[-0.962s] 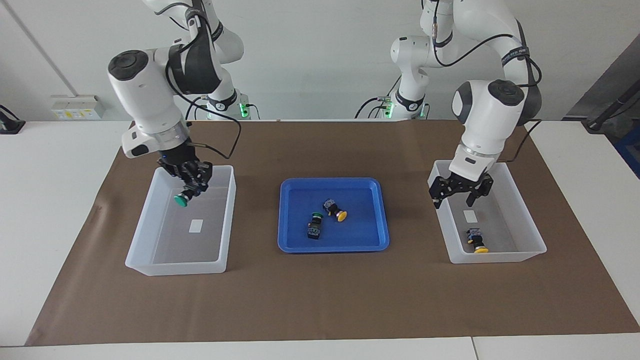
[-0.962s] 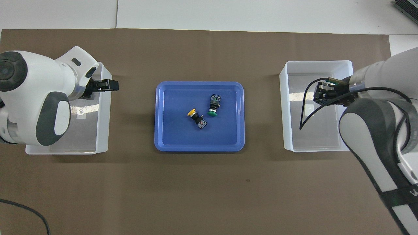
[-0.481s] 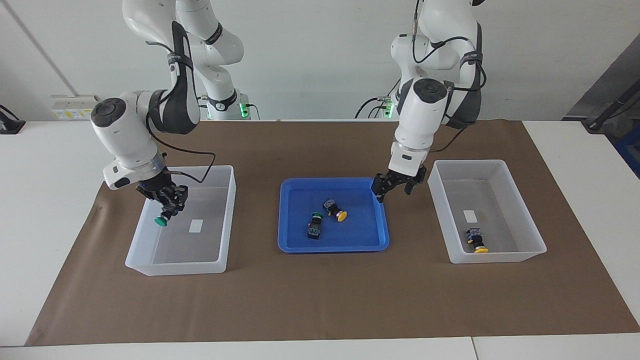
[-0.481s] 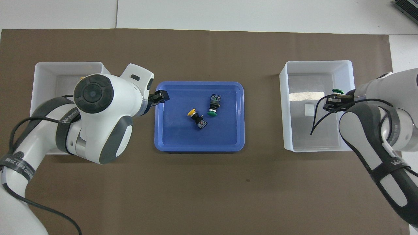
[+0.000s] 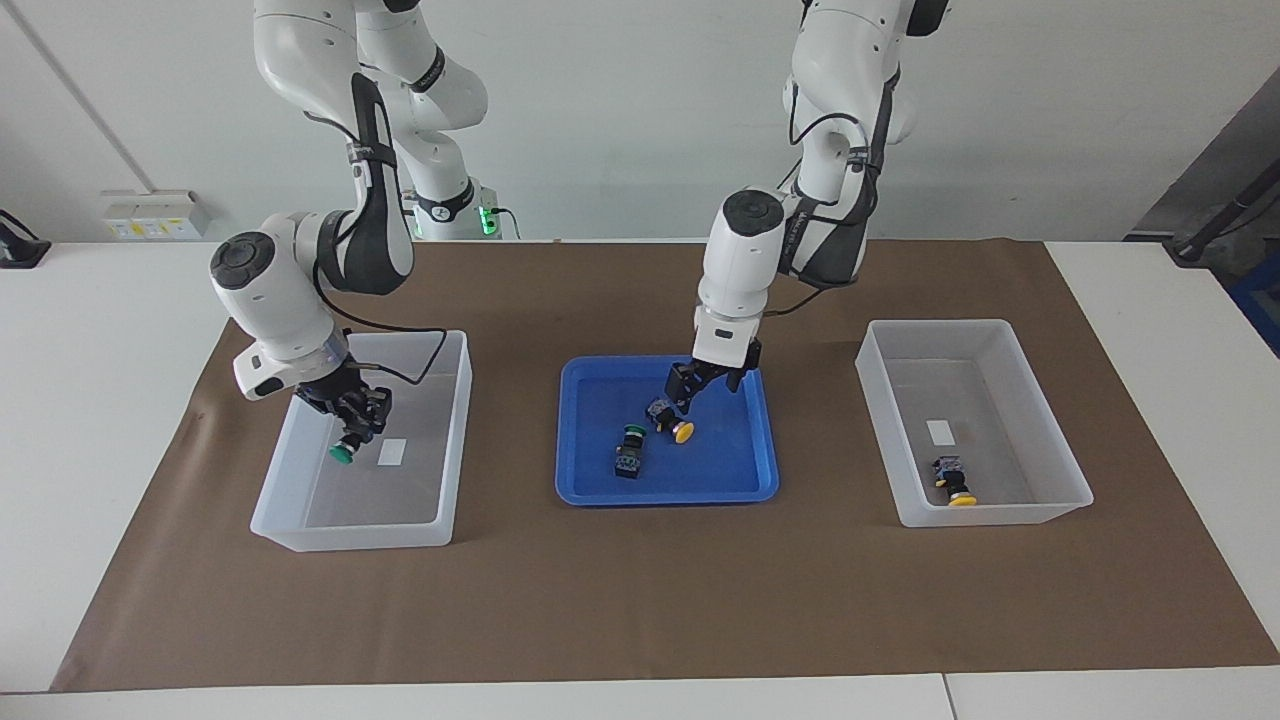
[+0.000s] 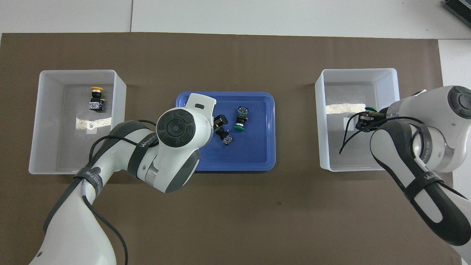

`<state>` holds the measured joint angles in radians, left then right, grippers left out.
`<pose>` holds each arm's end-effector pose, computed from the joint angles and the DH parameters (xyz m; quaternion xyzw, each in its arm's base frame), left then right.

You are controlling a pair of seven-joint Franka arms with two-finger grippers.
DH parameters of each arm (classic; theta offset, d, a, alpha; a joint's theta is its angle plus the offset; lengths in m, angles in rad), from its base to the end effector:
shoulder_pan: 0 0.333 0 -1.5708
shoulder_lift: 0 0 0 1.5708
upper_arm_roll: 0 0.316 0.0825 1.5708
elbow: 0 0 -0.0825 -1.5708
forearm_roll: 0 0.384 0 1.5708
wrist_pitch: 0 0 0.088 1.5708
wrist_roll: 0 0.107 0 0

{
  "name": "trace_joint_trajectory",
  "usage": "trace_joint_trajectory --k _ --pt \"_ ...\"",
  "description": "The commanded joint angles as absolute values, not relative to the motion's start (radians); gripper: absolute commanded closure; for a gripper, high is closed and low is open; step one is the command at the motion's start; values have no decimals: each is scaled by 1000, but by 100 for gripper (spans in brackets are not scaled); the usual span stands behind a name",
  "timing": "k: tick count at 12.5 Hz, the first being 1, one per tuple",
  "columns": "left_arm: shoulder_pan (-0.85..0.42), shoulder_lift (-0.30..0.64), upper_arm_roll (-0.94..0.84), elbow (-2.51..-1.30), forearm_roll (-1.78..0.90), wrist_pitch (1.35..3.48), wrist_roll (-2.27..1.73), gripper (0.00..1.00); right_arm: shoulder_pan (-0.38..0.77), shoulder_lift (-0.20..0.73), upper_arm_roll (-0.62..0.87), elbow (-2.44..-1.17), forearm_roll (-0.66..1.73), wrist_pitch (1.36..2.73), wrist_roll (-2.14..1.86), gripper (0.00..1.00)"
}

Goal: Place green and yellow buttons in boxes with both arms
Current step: 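Grasp a second yellow button while the right gripper returns to the tray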

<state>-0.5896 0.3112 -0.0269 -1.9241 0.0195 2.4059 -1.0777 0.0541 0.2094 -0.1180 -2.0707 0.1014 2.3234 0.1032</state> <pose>0.5174 -0.3653 0.3463 0.9713 0.2222 0.0588 0.0619 0.5831 -0.0339 0.3352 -0.9927 0.1155 -0.0222 0.0260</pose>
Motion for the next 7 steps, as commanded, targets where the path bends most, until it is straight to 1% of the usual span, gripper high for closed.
trace_joint_trajectory --k 1,2,4,5,7 --pt "-630 360 -12 -1894 21 2454 -1141 8 41 216 -104 -2092 127 2370 89 0" --pt "-646 376 -14 -1898 18 2480 -1152 15 40 215 -104 -2086 127 2367 87 0" --pt "-661 380 -14 -1911 17 2500 -1173 25 52 183 -104 -2068 127 2343 90 0" --pt "-661 379 -14 -1920 17 2502 -1173 28 55 166 -104 -2039 126 2295 92 0" --pt "-666 382 -14 -1936 17 2516 -1173 29 57 132 -95 -1961 117 2209 110 0"
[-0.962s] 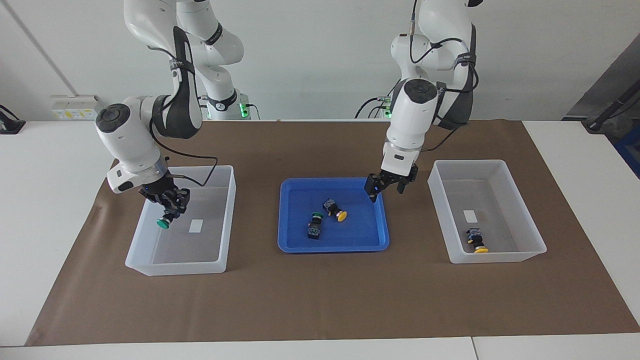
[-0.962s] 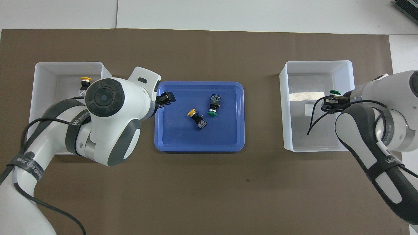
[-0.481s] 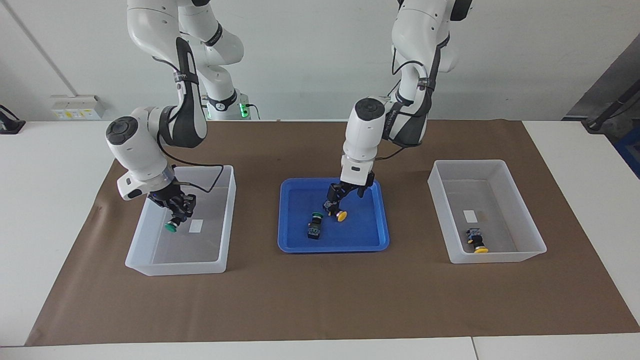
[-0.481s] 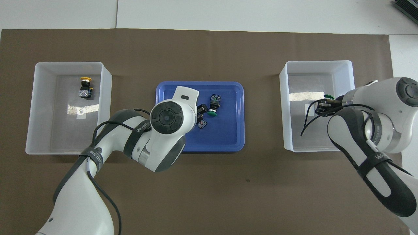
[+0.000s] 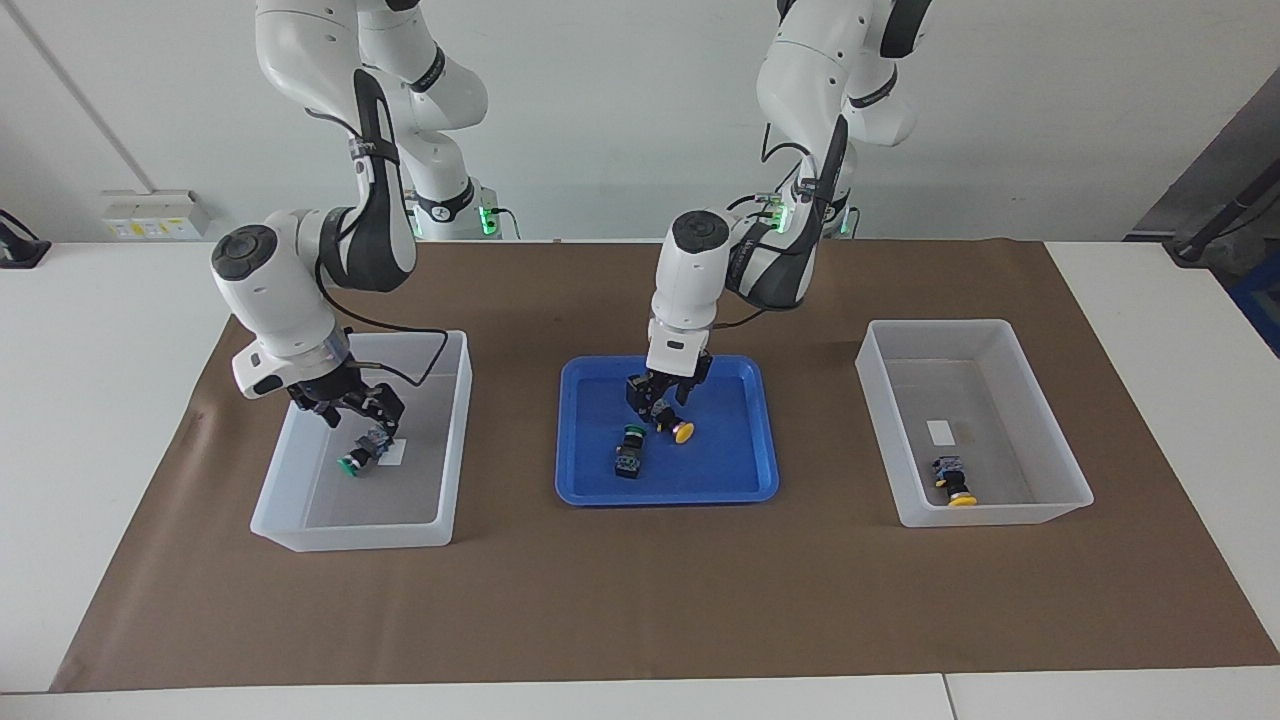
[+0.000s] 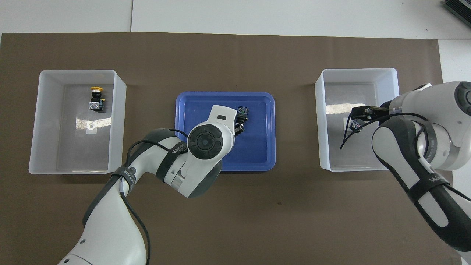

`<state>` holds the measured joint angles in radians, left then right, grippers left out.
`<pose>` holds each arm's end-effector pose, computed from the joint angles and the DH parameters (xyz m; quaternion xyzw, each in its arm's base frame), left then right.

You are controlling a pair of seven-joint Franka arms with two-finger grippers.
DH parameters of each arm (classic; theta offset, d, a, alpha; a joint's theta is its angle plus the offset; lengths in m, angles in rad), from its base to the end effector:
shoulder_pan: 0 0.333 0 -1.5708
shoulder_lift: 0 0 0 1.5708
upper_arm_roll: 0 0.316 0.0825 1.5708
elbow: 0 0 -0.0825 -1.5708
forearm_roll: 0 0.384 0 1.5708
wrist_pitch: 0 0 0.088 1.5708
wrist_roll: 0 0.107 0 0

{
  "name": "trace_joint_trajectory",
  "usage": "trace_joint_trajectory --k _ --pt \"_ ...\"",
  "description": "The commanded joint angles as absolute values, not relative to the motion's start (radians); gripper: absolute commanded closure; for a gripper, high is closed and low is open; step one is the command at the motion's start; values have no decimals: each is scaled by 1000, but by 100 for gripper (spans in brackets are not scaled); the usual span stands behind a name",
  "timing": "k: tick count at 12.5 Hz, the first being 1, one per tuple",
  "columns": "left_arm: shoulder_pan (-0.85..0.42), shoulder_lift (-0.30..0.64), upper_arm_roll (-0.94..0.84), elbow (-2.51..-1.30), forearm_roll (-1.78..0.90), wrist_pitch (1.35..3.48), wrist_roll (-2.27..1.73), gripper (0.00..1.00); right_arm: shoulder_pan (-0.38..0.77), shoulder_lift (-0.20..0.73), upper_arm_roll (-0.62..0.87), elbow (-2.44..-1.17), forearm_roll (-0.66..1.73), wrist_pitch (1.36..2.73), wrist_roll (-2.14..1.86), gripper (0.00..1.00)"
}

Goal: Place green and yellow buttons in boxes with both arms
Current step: 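Grasp a second yellow button while the right gripper returns to the tray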

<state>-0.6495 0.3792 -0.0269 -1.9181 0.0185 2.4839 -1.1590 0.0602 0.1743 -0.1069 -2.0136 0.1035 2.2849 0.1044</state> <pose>0.5011 -0.4010 0.3139 0.9681 0.2327 0.0578 0.0732 0.5945 -0.0236 0.3776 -0.9927 0.1059 -0.0482 0.0329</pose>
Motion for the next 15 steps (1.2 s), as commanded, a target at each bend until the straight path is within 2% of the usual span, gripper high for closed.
trace_joint_trajectory --k 1,2,3,4,6,8,12,15 --pt "-672 380 -14 -1943 17 2514 -1172 34 84 117 -95 -1929 107 2176 138 0" --pt "-672 379 -14 -1944 18 2507 -1154 52 103 112 -97 -1893 92 2137 178 0" --pt "-679 379 -14 -1939 18 2500 -1134 78 116 109 -94 -1846 69 2090 219 0" --pt "-684 377 -14 -1934 18 2485 -1126 100 153 118 -94 -1800 52 2039 256 0" --pt "-683 362 -17 -1933 18 2435 -1102 100 251 126 -94 -1763 49 1997 361 0" --pt "-670 300 -17 -1936 17 2370 -1005 100 331 159 -94 -1734 49 1994 454 0" --pt "-560 149 -14 -1933 17 2183 -805 100 408 312 -92 -1609 55 2028 544 0" --pt "-456 126 -9 -1899 18 2129 -631 100 498 438 -92 -1545 51 2107 656 0"
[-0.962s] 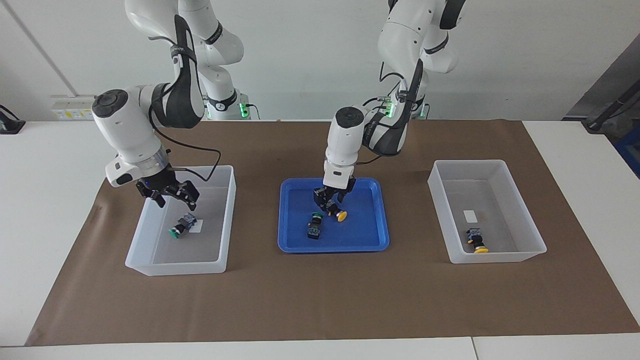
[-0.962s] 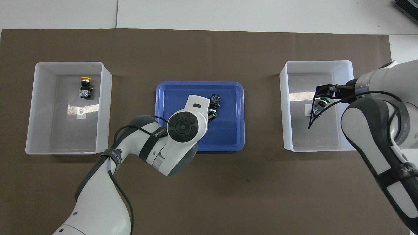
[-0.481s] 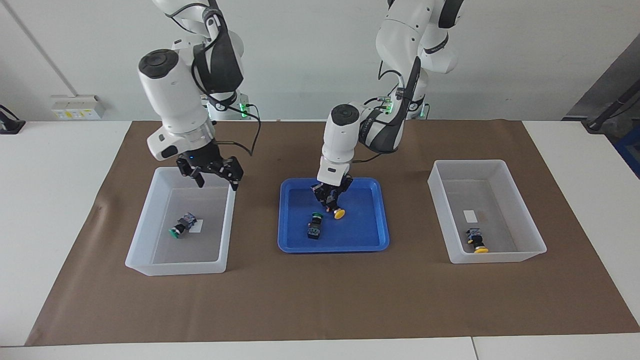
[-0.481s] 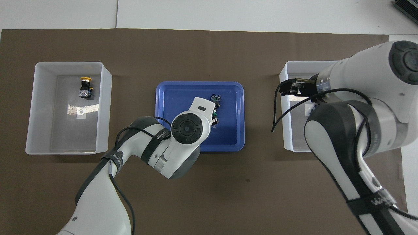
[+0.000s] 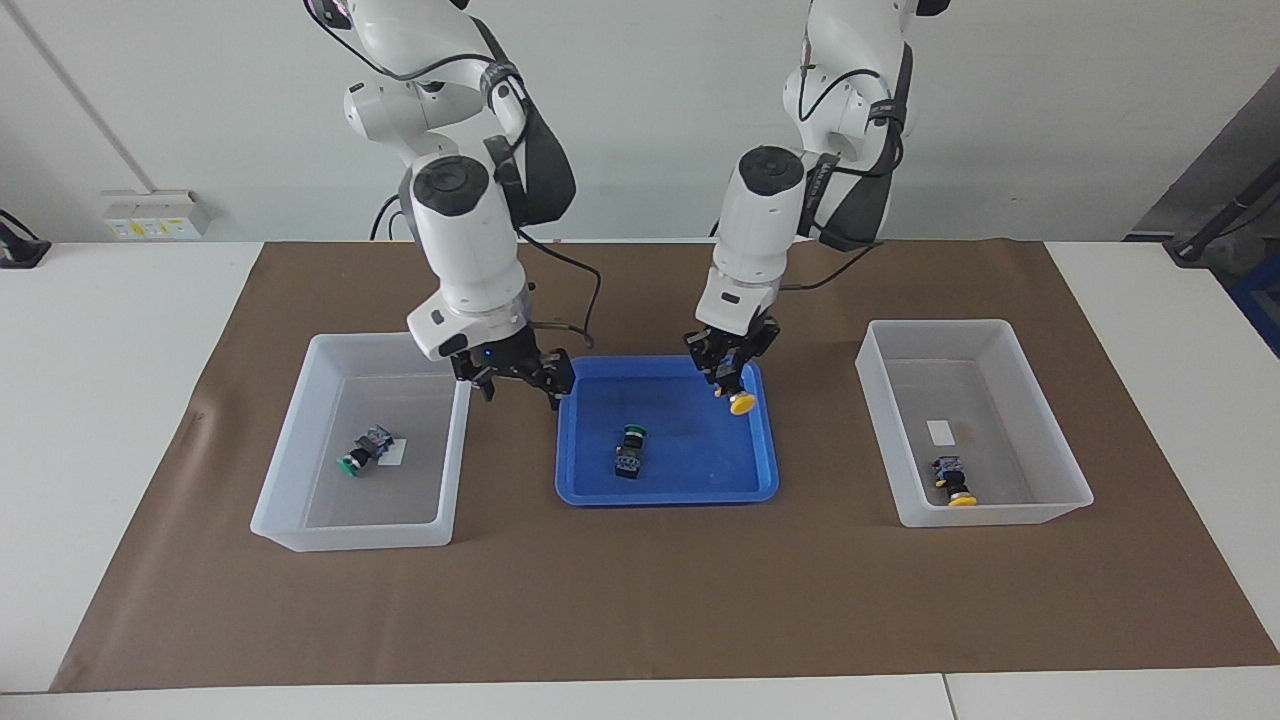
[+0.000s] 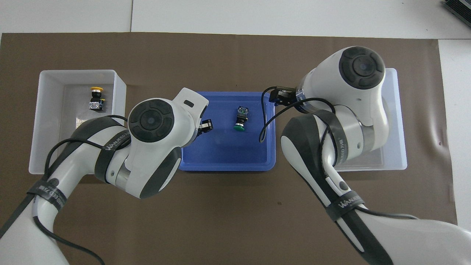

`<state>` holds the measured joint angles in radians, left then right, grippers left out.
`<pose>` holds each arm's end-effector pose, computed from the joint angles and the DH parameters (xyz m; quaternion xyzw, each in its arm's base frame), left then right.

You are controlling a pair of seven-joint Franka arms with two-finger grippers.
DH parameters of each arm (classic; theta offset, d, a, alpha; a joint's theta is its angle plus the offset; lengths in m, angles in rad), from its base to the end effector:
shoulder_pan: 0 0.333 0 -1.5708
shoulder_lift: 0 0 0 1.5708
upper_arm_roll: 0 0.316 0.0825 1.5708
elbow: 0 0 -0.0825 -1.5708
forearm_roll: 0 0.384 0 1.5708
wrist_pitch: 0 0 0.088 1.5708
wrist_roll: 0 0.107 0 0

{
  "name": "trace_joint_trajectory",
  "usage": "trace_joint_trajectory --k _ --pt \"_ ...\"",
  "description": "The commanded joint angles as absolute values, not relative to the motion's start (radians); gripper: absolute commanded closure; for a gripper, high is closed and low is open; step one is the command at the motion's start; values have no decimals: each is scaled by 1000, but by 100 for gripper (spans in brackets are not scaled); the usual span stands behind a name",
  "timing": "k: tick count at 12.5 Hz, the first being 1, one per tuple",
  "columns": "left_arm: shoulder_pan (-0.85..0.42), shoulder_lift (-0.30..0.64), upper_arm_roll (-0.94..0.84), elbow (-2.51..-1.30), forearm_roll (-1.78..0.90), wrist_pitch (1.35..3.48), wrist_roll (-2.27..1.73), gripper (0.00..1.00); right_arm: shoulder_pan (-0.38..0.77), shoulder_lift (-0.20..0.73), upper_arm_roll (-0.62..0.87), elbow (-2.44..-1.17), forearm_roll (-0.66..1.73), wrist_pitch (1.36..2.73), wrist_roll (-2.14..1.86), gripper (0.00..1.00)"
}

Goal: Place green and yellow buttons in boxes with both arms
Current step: 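Carry the yellow button to its box while the right gripper grasps green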

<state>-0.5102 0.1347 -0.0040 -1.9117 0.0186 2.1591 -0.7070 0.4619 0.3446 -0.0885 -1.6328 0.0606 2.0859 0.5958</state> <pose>0.5253 -0.2958 0.4362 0.9942 0.0914 0.0506 0.0259 0.6192 0.2527 0.4304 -0.9911 0.1208 -0.0429 0.0366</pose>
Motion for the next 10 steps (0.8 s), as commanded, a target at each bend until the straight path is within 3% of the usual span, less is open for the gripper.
trace_joint_trajectory --k 1,4,10 --pt "-418 129 -9 -1891 20 2128 -586 100 524 472 -92 -1525 48 2115 685 0" --pt "-284 138 -9 -1872 20 2117 -366 100 581 598 -92 -1453 48 2213 725 0" --pt "-59 147 -9 -1865 17 2152 -56 100 594 624 -91 -1500 -21 2287 669 0"
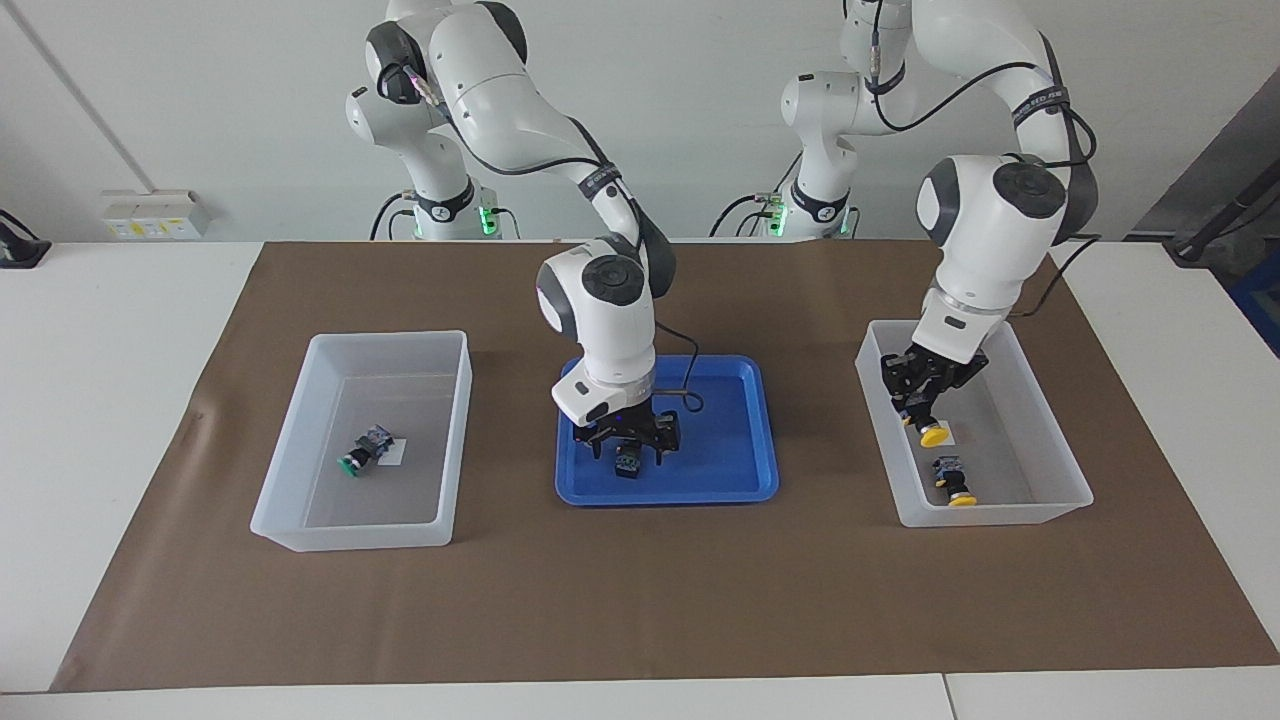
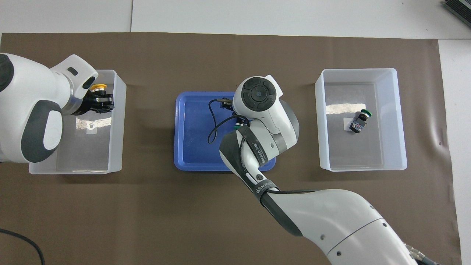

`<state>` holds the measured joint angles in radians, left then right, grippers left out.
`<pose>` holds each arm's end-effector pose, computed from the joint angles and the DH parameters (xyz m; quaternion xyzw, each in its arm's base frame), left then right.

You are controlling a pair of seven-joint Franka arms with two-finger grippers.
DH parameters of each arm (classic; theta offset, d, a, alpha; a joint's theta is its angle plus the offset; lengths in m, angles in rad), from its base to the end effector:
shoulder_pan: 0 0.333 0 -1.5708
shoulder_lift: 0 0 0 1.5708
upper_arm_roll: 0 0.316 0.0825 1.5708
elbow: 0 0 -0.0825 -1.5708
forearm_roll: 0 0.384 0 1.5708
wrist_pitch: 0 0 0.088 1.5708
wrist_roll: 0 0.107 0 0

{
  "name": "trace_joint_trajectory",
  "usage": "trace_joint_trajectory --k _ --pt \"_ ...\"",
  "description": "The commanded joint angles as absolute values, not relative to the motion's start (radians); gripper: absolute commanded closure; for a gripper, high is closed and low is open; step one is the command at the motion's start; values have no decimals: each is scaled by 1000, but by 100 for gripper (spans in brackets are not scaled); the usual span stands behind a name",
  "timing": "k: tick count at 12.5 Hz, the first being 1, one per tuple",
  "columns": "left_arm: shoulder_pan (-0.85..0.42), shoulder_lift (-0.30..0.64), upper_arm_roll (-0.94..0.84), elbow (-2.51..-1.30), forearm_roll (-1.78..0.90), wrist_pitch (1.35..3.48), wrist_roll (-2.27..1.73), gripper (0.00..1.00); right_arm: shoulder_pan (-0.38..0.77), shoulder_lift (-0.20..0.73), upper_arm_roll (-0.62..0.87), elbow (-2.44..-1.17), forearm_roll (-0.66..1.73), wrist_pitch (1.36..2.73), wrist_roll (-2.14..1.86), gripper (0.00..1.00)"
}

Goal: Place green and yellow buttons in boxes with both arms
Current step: 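Carry the yellow button to its box while the right gripper grasps green, then release the yellow button in the box while the right gripper lifts green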

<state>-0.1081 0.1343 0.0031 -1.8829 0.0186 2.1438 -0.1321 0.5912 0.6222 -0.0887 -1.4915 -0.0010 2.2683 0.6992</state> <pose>0.6036 -0.0629 0.4487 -0.9979 -0.0090 -0.0638 0.0008 0.6307 0.3597 0.3231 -0.9928 0.0873 -0.0790 0.0233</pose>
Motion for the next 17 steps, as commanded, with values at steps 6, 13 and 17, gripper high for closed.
trace_joint_trajectory --k 6,13,17 --pt "64 216 -9 -1873 17 2304 139 100 604 624 -89 -1552 -20 2329 666 16" --pt "89 310 -11 -1890 14 2350 181 100 617 601 -90 -1529 -9 2243 690 100" --pt "84 340 -11 -1893 12 2405 181 100 517 395 -89 -1543 -2 2073 684 100"
